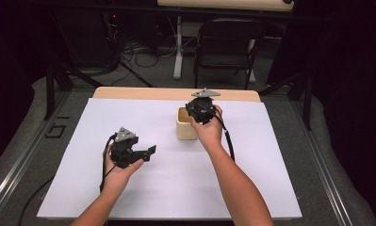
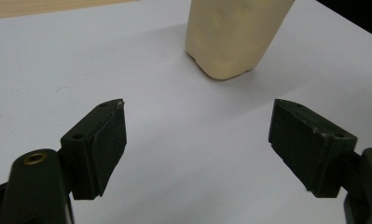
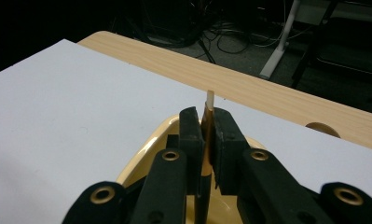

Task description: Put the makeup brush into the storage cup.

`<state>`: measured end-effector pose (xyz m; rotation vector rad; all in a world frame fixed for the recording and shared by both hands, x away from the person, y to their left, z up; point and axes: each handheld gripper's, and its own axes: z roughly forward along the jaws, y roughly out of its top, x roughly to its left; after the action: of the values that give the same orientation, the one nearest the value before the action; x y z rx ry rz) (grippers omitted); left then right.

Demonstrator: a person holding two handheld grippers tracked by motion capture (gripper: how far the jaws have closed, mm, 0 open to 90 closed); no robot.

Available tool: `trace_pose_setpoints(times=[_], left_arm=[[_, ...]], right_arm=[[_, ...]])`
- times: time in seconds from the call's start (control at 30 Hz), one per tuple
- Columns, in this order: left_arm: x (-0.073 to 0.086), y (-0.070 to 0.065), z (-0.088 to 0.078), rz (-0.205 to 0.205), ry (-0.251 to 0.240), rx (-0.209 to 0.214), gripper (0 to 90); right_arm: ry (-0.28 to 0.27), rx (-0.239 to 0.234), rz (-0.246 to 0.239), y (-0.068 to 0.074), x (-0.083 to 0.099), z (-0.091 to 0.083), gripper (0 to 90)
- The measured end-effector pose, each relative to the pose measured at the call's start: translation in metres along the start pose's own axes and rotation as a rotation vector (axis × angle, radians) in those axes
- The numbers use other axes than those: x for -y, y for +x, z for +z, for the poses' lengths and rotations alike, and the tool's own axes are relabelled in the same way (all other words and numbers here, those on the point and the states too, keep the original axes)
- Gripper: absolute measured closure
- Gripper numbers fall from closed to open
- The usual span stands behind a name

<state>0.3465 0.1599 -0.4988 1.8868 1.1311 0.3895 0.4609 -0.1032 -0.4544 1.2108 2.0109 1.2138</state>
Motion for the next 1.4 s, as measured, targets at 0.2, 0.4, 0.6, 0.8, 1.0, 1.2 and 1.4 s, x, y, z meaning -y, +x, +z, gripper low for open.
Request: trace_pose_setpoints(times=[0.2,0.4,0.6,0.8,1.0,1.2,1.4], left_arm=[[0.0,0.0001,0.0,-0.001,-0.001,0.0,19.4],[0.0,0.0001,0.0001,-0.001,-0.001,0.0,19.4],[0.0,0.0001,-0.0001,-0.001,-0.001,-0.001,19.4],[0.0,0.0,0.0,0.0,0.0,0.0,19.4],[0.0,0.0001,-0.0001,-0.002,0.0,-0.001,19.4],[0.0,0.0001,-0.0001,-0.001,-0.001,-0.001,19.4],[0.0,0.0,0.0001,0.0,0.0,-0.001,19.4]], right_arm=[[0.004,-0.001,0.0,0.0013,0.0028,0.0019,83.7],[0.009,0.001,-0.005,0.001,0.0044,0.0027,83.7],[0.011,0.002,-0.005,0.0003,0.0058,0.0032,83.7],[0.013,0.002,-0.006,0.0003,0.0065,0.0034,83.7],[0.015,0.002,-0.01,0.0007,0.0067,0.0033,83.6],[0.017,0.004,-0.017,0.0011,0.0069,0.003,83.6],[0.018,0.007,-0.018,0.0015,0.0072,0.0032,83.6]])
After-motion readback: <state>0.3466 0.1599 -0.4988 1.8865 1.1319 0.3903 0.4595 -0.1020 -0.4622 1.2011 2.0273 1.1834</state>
